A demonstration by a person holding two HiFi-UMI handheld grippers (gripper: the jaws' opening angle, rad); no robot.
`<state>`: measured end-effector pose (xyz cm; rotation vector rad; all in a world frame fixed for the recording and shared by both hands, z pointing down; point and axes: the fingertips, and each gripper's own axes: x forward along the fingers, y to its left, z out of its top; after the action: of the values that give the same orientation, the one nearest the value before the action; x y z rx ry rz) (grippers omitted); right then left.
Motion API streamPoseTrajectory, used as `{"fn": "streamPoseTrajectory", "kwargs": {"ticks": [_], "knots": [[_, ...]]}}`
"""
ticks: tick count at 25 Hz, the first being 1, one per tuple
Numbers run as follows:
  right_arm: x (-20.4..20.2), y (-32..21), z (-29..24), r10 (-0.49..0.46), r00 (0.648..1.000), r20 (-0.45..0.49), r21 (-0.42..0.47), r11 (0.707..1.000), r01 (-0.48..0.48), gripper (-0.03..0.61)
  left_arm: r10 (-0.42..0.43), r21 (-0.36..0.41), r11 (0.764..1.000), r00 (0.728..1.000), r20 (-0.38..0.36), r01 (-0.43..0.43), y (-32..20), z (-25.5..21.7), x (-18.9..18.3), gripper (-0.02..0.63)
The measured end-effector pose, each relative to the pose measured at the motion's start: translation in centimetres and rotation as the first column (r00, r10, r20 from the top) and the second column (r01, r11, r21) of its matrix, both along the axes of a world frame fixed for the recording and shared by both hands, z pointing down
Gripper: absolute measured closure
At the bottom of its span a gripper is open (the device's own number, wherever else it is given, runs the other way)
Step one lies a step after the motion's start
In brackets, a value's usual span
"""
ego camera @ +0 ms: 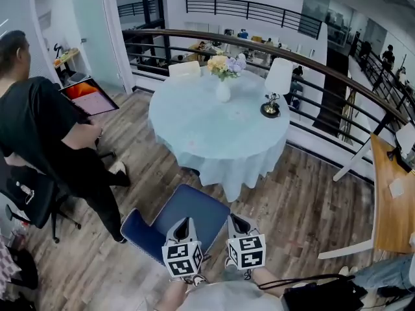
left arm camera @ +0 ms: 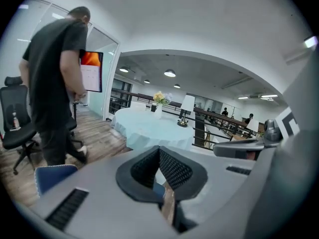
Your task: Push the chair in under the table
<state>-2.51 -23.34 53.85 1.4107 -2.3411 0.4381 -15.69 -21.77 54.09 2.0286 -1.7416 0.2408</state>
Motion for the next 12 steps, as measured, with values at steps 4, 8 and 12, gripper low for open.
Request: {"fn": "streamPoseTrajectory", "kwargs": {"ticks": [4, 8, 12], "knots": [[-0.4, 0.4, 0.3, -0.010, 1.000, -0.002, -0.010, 1.000, 0.010, 0.561, 0.021, 0.003, 1.000, 0.999, 0.037, -0.021, 0.9, 0.0, -1.0, 0.596], [-1.0, 1.4, 0.9, -0.016, 1.000, -0.005, -0.024, 1.000, 0.016, 0.561, 0.081, -0.008, 0.997, 0.995, 0.052, -0.081, 3.1, 0.7, -2.4, 0.485], [-1.7, 2.4, 1.7, -0.019, 1.000, -0.012, -0.042, 0.999, 0.018, 0.561, 0.132, -0.018, 0.991, 0.990, 0.059, -0.131, 5.5, 2.0, -4.5, 0.401]]}}
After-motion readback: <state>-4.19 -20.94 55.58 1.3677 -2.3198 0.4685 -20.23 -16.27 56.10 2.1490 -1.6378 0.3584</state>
